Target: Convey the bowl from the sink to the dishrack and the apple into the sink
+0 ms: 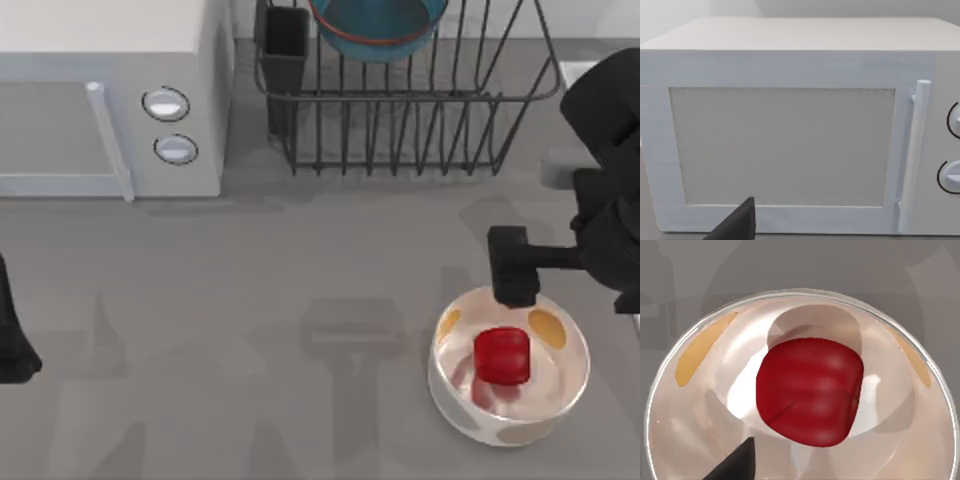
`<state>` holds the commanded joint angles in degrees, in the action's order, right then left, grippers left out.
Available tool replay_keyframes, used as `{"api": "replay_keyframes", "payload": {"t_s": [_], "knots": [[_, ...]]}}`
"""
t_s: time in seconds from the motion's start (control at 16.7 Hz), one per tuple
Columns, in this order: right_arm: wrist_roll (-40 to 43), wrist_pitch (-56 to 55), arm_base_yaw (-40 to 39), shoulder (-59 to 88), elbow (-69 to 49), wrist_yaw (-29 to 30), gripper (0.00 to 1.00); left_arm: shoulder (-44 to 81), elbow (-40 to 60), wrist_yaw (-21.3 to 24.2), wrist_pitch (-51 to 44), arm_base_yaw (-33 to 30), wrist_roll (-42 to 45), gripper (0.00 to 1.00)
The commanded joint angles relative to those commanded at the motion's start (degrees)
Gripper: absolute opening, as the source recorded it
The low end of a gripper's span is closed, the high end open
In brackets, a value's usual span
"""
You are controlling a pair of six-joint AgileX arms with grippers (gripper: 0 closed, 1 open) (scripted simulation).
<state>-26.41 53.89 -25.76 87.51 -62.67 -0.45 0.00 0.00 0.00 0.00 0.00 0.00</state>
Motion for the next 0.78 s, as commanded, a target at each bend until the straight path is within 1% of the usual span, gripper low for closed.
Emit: {"api": "replay_keyframes", "payload": {"t_s": [0.3,0.78], "knots": [[-4.0,7.9,-4.0,12.6,-10.3,0.4,1.0,0.0,0.0,0.0,0.0,0.0,0.0,1.0],[-4.4,7.6,-4.1,14.1,-10.5,0.4,1.0,0.0,0.0,0.0,0.0,0.0,0.0,1.0]]}}
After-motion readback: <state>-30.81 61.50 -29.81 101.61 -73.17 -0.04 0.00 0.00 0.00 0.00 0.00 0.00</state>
